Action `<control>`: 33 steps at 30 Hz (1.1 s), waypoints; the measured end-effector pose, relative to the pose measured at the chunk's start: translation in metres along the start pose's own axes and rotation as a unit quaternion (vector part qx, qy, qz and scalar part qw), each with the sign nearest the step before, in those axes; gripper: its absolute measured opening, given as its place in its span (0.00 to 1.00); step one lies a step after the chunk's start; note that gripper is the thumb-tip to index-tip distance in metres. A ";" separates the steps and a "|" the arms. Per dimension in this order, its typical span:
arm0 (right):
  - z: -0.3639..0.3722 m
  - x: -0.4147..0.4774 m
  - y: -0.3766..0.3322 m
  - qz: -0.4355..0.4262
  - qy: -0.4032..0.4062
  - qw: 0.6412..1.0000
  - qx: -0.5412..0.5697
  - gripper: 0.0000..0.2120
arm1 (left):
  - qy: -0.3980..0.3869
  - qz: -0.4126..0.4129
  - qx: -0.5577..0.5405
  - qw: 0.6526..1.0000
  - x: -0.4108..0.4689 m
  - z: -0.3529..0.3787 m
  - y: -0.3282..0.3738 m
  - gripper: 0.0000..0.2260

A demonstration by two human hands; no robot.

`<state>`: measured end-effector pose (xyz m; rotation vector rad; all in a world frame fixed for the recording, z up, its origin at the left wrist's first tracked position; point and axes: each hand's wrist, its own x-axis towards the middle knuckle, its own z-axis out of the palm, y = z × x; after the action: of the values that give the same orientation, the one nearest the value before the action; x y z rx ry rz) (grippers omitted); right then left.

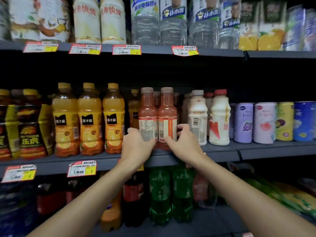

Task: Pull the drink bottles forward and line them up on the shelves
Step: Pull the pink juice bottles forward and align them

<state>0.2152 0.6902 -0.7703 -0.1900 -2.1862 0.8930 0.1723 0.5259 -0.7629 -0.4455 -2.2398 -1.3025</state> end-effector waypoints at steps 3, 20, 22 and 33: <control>0.001 -0.003 -0.004 0.001 0.019 1.000 -0.007 0.35 | 0.020 0.048 0.068 0.996 -0.008 -0.002 -0.002 0.23; 0.000 0.000 0.000 -0.012 0.004 1.000 -0.016 0.39 | -0.025 0.039 0.165 0.985 -0.007 -0.001 0.001 0.33; -0.002 0.002 -0.001 -0.019 -0.026 0.999 -0.026 0.39 | -0.052 0.037 0.144 0.987 -0.004 -0.005 0.000 0.29; 0.000 0.005 0.002 -0.028 -0.035 0.997 -0.060 0.42 | -0.055 0.028 0.122 0.991 0.003 -0.007 -0.004 0.32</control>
<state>0.2113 0.6933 -0.7689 -0.1574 -2.3001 0.7478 0.1691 0.5177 -0.7610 -0.4950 -2.4207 -0.9793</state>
